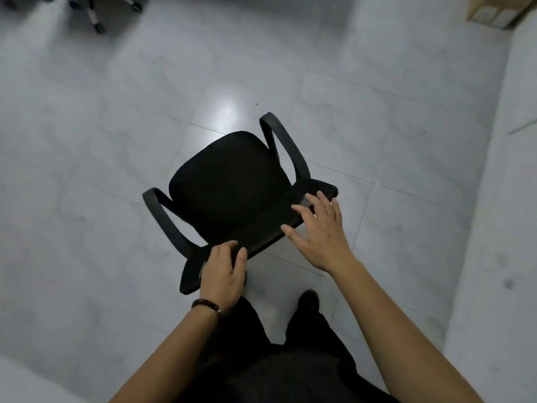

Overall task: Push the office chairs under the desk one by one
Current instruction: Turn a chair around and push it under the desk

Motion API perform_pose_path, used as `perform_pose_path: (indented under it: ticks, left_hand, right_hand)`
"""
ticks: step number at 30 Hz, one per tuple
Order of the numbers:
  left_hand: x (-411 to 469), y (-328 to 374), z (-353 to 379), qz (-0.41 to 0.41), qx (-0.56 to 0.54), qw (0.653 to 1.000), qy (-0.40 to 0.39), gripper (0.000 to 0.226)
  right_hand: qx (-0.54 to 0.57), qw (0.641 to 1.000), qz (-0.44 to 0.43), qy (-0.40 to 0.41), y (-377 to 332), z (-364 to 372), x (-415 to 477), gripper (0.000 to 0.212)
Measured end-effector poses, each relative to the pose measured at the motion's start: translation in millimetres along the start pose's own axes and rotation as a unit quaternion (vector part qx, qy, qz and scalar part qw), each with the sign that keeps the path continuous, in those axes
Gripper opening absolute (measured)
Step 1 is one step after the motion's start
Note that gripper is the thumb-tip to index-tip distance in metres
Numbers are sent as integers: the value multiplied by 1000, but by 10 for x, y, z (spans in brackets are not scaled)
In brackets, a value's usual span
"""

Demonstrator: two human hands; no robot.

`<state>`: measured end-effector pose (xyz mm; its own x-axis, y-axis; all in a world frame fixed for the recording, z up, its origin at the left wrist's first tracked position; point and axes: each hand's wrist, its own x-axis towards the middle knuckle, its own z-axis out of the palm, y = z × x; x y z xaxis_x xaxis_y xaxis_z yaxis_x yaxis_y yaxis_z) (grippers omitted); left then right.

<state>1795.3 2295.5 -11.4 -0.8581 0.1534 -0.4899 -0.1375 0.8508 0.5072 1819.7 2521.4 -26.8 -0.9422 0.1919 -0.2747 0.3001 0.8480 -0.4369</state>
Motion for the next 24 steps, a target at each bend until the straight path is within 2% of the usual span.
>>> perform_pose_path:
  ticks: [2,5,11,16,24]
  left_hand:
    - [-12,-51,87,-29,58,997,47,46]
    - [81,-94,193,-60,166,982,66,49]
    - [428,-165,54,-90,187,974,93,40]
    - [1006,-354,-454,-80,221,966,106,46]
    - [2431,-696,-1570,-32,246,961,125,54]
  right_hand:
    - [-29,998,-29,-55,76,19,148,71]
    - [-92,990,-61,-83,153,87,300,72]
    - [-105,987,-63,-106,-58,110,597,68]
    - [-105,987,-63,-101,-521,206,1188,67]
    - [-119,991,-49,-47,-1511,331,2561,62]
